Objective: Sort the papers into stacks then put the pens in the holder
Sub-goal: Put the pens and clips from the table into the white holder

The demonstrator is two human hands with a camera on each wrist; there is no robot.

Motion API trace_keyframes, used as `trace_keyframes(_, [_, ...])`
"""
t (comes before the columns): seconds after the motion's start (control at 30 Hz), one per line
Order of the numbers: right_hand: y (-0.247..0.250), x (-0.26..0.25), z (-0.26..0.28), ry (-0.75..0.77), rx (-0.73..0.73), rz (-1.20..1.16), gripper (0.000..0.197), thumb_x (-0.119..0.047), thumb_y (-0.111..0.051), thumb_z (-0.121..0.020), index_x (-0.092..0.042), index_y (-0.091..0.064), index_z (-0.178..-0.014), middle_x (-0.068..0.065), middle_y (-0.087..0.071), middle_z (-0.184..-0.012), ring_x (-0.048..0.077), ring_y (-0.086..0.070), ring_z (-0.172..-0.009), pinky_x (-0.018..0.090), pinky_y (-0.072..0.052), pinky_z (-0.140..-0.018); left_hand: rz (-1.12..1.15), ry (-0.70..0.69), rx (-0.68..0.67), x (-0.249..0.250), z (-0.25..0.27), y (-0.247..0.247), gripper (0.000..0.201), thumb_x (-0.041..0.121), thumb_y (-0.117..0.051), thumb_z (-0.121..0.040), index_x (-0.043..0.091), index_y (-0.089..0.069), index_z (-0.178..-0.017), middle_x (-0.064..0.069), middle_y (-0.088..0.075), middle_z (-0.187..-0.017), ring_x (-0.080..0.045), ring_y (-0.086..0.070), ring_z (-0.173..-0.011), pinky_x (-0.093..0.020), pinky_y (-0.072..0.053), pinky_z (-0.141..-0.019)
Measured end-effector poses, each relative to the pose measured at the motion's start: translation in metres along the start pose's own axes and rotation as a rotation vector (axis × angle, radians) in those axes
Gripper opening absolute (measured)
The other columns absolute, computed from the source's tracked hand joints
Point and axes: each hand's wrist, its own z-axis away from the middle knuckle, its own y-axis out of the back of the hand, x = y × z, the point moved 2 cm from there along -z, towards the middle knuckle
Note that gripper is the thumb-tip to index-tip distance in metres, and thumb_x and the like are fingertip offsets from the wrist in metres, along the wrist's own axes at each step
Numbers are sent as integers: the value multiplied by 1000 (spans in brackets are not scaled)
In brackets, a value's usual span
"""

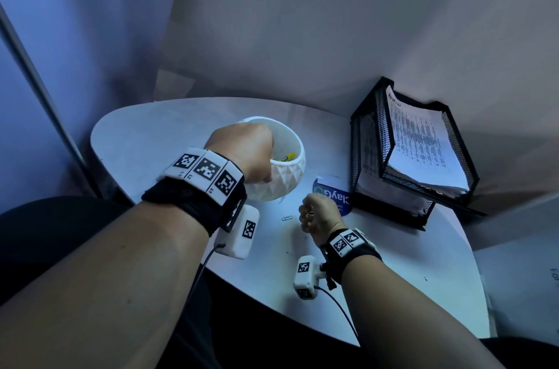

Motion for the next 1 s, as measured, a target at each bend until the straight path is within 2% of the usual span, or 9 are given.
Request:
trace_keyframes(0.13, [-2,5,-9,197,90,539,11,-10,-65,-78,-17,-57,-76,0,-49,-59,18,-40,-46,21,-31,-48,12,-2,9,-1,-1,2,25,41,-82,-75,24,-70,-89,4,-67,-83,-26,-67,-85,-32,-50,-67])
trace_keyframes(0.27, [-5,9,-7,284,-52,1010,14,-23,-74,-75,-27,-72,-88,-7,-56,-66,9,-52,-55,22,-36,-51,26,-4,17,-4,-1,5,25,41,-82,-76,24,-71,-90,4,-67,-84,-25,-66,-86,-33,-49,-67])
trace_keyframes(0.33, [-5,7,-7,312,-62,1112,6,-27,-77,-75,-30,-72,-77,-9,-59,-69,8,-57,-62,20,-37,-52,26,0,26,-6,-1,7,24,40,-81,-77,24,-71,-91,4,-67,-84,-25,-66,-85,-33,-48,-67])
trace_keyframes(0.4, [-6,4,-6,315,-74,1168,14,-25,-77,-78,-30,-68,-69,-12,-61,-74,11,-60,-72,18,-39,-56,28,8,24,-7,-1,7,22,39,-80,-77,25,-70,-91,4,-67,-82,-25,-66,-84,-32,-48,-66])
trace_keyframes(0.5, [-11,0,-2,311,-129,1264,10,-19,-73,-83,-23,-70,-74,-9,-65,-86,15,-62,-85,21,-45,-70,36,18,15,-5,0,6,22,39,-80,-77,26,-70,-91,4,-66,-81,-25,-65,-83,-31,-47,-65])
trace_keyframes(0.6, [-12,0,3,326,-126,1292,10,-17,-65,-83,-17,-72,-76,-3,-70,-87,19,-66,-85,23,-49,-71,31,17,19,-3,1,7,23,39,-80,-77,26,-70,-93,5,-65,-82,-24,-65,-85,-31,-46,-66])
trace_keyframes(0.77, [-9,13,7,260,-125,1218,11,-20,-61,-76,-20,-59,-65,-5,-62,-71,14,-56,-64,23,-41,-54,45,20,28,-7,4,12,28,40,-81,-78,26,-70,-100,5,-66,-88,-25,-64,-90,-32,-48,-72])
trace_keyframes(0.9, [-8,10,6,101,11,378,16,-8,-48,-69,-16,-39,-58,8,-37,-58,16,-30,-43,21,-22,-47,58,35,40,-12,4,15,28,40,-80,-77,27,-70,-101,4,-68,-93,-25,-64,-93,-32,-47,-73])
trace_keyframes(1.0, [-11,1,4,25,29,-131,22,0,-34,-78,-16,-36,-63,9,-49,-61,16,-34,-42,20,-21,-43,68,60,52,-15,3,18,26,40,-79,-78,27,-70,-98,4,-68,-90,-25,-64,-92,-32,-46,-72])
